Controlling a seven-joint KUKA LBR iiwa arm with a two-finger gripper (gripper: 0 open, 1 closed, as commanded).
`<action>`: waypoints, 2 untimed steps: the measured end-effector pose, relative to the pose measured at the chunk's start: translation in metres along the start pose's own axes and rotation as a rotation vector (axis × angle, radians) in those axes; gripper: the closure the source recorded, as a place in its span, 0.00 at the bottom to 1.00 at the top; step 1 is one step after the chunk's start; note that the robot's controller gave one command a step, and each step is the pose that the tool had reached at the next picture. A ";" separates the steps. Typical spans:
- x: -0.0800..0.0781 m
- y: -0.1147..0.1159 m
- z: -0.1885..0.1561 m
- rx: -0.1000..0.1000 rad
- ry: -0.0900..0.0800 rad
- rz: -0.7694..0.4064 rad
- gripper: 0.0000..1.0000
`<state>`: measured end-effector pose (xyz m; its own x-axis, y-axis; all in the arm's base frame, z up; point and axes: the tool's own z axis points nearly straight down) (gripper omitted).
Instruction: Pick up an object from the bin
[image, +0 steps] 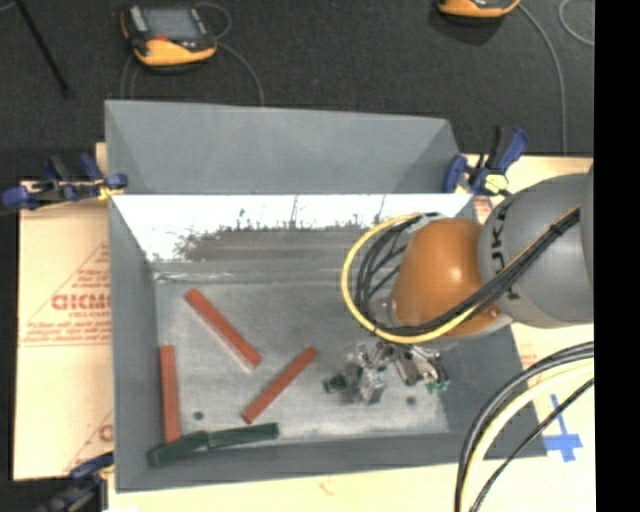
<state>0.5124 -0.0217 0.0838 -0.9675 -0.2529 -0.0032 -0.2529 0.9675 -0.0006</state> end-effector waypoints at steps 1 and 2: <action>0.000 0.000 0.000 0.000 0.000 -0.001 1.00; -0.002 0.002 -0.046 -0.002 0.008 -0.014 1.00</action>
Offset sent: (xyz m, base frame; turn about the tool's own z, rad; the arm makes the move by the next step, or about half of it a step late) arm 0.0114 0.0076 0.1648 -0.0550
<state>0.5138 -0.0197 0.1301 -0.9639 -0.2662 0.0050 -0.2662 0.9639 0.0014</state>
